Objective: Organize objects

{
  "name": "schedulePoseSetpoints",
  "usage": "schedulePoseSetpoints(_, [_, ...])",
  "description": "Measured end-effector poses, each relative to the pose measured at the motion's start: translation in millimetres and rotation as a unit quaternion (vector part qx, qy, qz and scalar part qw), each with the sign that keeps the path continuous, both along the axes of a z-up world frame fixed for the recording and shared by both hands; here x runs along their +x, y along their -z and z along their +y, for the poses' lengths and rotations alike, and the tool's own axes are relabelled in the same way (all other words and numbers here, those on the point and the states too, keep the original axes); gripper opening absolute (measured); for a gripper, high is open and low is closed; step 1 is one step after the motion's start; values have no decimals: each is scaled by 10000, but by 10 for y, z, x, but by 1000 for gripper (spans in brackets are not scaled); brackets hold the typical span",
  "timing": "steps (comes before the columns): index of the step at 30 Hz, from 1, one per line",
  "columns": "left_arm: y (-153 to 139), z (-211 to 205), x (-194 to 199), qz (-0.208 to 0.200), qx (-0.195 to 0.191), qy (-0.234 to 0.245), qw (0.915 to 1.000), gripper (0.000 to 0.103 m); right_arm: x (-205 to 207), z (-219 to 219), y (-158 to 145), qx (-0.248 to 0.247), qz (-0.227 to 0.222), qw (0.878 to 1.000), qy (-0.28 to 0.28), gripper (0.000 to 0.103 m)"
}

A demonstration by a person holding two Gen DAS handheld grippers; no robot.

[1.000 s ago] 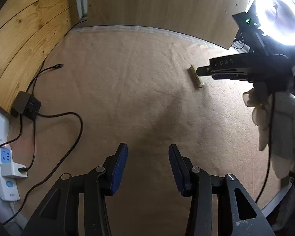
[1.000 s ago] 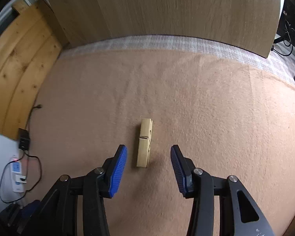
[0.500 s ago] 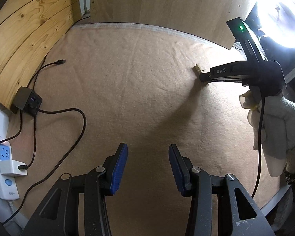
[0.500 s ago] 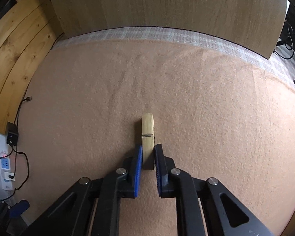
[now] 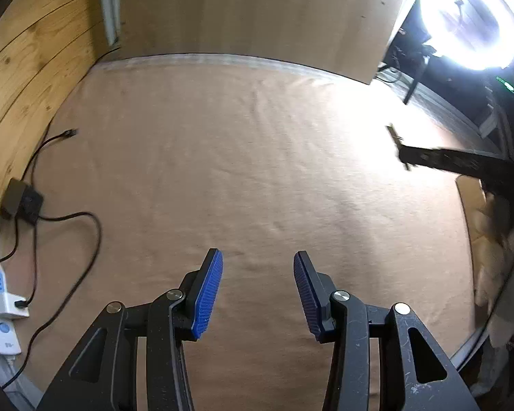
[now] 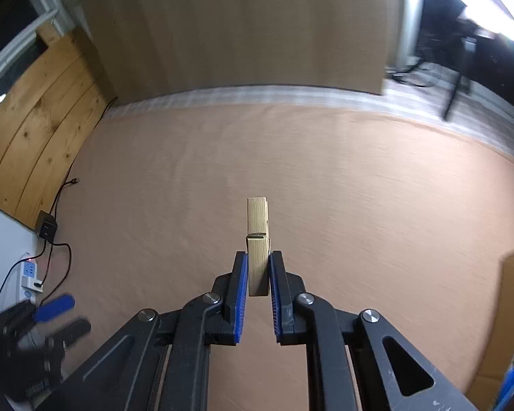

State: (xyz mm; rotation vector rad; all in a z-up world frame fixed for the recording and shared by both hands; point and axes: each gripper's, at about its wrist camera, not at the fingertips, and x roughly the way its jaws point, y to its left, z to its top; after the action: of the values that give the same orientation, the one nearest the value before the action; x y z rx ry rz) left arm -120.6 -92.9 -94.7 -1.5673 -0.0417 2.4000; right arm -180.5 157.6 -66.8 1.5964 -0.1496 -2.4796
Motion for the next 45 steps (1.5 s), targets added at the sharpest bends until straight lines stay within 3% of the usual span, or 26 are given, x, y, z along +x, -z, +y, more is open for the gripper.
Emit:
schedulePoseSetpoints(8, [-88,533,-15,57,36,323,9995,47,555,1128,-180,52,200,9961,855,11])
schedulePoseSetpoints(21, [-137,1298,23,108,100,649,9978,47,933,2536,-97,312,164,9802,1948,11])
schedulePoseSetpoints(34, [-151,1631,35,138,72,856,9962,47,776,3034,98,368,-20,9739,2239,12])
schedulePoseSetpoints(45, [-234,1609,28,228,13,909,9956,47,842,2864,6,260,67,9762,2153,21])
